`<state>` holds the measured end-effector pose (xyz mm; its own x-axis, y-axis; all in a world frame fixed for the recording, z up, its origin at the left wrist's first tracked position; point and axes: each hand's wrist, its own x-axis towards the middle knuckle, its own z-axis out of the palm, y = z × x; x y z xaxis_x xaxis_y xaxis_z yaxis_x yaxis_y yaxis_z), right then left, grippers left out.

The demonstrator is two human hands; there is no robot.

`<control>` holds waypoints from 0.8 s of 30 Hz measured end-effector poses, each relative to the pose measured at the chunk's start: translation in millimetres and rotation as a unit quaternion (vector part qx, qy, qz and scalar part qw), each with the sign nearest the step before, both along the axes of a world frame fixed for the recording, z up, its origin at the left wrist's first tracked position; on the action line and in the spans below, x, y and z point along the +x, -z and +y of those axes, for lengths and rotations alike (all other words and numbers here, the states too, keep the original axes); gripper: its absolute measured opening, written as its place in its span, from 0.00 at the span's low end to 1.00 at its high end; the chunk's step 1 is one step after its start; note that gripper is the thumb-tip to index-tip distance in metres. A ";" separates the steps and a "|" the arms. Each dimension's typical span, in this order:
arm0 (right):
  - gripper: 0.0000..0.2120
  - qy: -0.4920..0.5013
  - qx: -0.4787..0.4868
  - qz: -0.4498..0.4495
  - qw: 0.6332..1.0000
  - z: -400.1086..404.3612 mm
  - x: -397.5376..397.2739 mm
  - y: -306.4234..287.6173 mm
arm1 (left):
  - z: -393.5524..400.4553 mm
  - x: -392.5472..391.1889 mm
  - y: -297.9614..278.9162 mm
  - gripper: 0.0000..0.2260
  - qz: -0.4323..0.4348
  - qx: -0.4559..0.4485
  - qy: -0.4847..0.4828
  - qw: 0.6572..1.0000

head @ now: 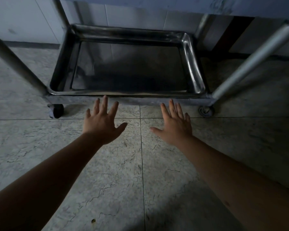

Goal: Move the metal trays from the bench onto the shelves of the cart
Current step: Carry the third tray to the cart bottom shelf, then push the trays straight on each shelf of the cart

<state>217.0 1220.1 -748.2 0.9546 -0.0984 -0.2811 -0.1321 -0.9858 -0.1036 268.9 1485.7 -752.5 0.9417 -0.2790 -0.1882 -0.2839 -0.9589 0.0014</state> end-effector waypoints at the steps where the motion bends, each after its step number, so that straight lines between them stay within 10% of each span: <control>1: 0.52 0.003 -0.002 0.007 1.000 -0.3 -3.7 -3.3 | 0.3 -4.5 -2.8 0.44 0.010 0.007 -0.005 1.000; 10: 0.53 -0.002 -0.005 0.088 0.996 1.2 -84.2 -114.4 | 15.0 -90.6 -131.7 0.47 0.088 -0.004 -0.008 0.996; 24: 0.53 0.006 0.059 0.103 0.993 41.8 -177.3 -542.1 | 7.6 -162.9 -579.0 0.45 0.081 0.014 0.008 0.997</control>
